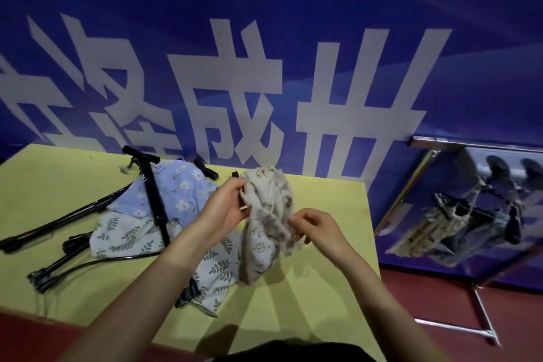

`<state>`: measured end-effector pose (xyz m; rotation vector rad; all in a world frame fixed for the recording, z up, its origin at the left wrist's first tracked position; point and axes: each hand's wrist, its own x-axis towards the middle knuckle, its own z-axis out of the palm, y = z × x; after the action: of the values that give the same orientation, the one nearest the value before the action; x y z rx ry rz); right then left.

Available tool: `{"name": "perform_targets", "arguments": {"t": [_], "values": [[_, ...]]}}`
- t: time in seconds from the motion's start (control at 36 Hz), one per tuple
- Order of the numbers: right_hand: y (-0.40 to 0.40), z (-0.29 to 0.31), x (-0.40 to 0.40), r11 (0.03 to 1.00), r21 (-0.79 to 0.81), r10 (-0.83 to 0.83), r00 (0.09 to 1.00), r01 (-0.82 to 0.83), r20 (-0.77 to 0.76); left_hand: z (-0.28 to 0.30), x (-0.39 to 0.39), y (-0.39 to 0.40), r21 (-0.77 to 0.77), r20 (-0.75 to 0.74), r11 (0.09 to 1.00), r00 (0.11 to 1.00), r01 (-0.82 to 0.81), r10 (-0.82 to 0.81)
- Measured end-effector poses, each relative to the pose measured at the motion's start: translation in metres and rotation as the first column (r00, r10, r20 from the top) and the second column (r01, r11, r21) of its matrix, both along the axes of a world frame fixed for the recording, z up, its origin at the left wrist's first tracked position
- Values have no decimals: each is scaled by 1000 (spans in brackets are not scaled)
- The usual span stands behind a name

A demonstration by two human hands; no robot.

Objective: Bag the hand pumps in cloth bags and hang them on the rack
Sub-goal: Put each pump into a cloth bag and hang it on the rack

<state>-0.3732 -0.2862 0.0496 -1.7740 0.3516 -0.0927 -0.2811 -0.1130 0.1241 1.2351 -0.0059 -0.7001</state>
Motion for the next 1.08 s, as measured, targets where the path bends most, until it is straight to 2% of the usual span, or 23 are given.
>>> {"name": "perform_targets", "arguments": {"t": [0.06,0.14,0.28,0.42,0.5,0.56,0.64,0.69,0.72,0.75,0.81,0.86,0.89,0.92,0.97,1.03,1.08], "values": [[5,-4,5,998,54,-35,999,34,13,-2,1,2,13,-11,1000,1000,3,-3],[9,-12,15,987,34,-160,987,160,18,-5,1,6,14,31,999,999,28,-29],[14,-24,28,995,-87,49,998,-46,35,-10,1,13,51,109,995,990,89,-94],[13,-30,35,974,-183,-141,990,136,-15,-12,2,26,29,102,984,978,177,-179],[12,-24,38,998,-54,-53,987,45,-149,-16,2,33,36,102,977,971,212,-215],[14,-22,39,998,-2,66,974,-68,-216,-21,4,36,120,135,968,963,218,-234],[14,-28,42,988,-84,113,979,-129,-172,-34,9,46,337,197,921,942,194,-271],[13,-24,42,996,39,85,985,-80,-148,-47,15,57,586,302,803,888,113,-345],[12,-22,42,981,188,84,986,-56,-142,-53,18,62,677,346,734,858,52,-379],[8,-22,42,932,359,101,986,-48,-130,-57,20,66,731,382,682,832,-6,-402],[4,-20,45,768,639,127,988,-40,-92,-61,22,75,788,403,612,808,-69,-429],[0,-13,47,610,792,97,991,15,-94,-66,25,81,821,407,560,802,-112,-437],[-1,-10,48,533,845,79,992,43,-101,-67,26,83,815,402,569,819,-114,-411],[-1,-6,48,455,889,76,993,49,-93,-68,26,85,786,394,608,847,-110,-356],[-3,-2,50,342,937,55,994,74,-98,-65,25,87,660,306,750,928,-47,-211],[-8,-4,51,256,962,16,995,93,-101,-60,26,87,403,115,914,989,38,-92],[-15,-11,51,149,982,-5,993,114,-115,-54,28,86,66,-106,998,994,-22,29]]}}
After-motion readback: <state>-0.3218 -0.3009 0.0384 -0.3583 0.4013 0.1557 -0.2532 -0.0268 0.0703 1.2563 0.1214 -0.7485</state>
